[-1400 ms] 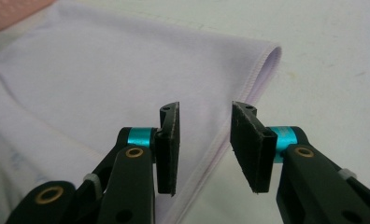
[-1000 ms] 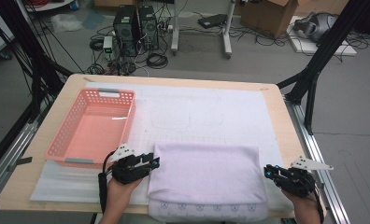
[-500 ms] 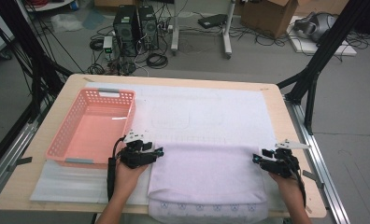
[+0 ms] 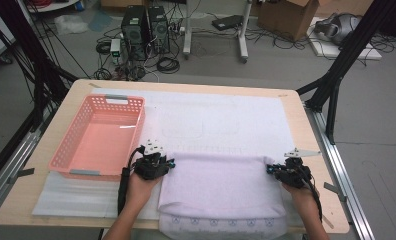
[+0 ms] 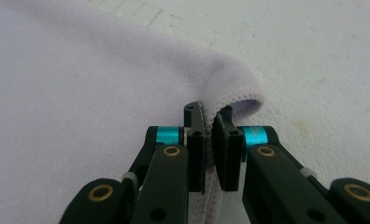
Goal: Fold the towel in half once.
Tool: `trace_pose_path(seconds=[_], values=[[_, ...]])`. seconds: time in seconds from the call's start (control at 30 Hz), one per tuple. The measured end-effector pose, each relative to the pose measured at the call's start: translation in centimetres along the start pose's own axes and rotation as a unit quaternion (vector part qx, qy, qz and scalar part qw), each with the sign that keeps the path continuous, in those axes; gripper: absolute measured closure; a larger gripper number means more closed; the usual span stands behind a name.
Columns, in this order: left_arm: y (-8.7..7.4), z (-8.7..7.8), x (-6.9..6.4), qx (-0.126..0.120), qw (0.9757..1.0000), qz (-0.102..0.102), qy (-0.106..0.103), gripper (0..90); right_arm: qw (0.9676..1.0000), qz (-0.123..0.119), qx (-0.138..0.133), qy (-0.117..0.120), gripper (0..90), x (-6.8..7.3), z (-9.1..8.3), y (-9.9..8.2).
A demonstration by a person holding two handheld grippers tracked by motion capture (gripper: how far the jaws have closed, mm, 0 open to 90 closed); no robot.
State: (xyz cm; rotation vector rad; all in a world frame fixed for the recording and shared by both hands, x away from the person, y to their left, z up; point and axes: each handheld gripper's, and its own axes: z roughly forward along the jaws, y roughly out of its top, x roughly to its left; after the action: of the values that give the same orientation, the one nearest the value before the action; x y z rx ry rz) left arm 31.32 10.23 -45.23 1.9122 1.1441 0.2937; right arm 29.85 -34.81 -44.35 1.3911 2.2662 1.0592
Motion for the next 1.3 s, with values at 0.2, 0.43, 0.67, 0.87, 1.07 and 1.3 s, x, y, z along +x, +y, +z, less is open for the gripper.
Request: trace_pose_path(seconds=[0.2,0.43,0.67,0.87,1.07,1.3], values=[[0.9,0.0,0.0,-0.010,0.9999,-0.008,0.001,85.8,0.9996,-0.021,-0.019,-0.004,86.0,-0.1,-0.1,0.0],[4.5,0.1,1.5,-0.048,0.9983,-0.033,0.000,86.0,0.9976,-0.012,-0.067,-0.014,86.2,-1.6,-0.6,2.4],[8.2,1.8,3.0,-0.060,0.9979,-0.021,0.014,85.9,0.9954,-0.010,-0.089,-0.034,86.0,-3.6,0.6,5.9],[9.9,3.0,4.5,-0.069,0.9971,-0.026,0.016,85.7,0.9942,-0.008,-0.097,-0.046,85.9,-4.9,2.0,8.2],[11.1,3.3,5.4,-0.085,0.9960,-0.022,0.014,85.6,0.9932,-0.012,-0.105,-0.048,85.9,-5.5,3.0,9.7],[11.2,3.6,5.7,-0.100,0.9943,-0.028,0.025,79.9,0.9921,0.003,-0.116,-0.049,82.0,-5.8,3.6,10.8]])
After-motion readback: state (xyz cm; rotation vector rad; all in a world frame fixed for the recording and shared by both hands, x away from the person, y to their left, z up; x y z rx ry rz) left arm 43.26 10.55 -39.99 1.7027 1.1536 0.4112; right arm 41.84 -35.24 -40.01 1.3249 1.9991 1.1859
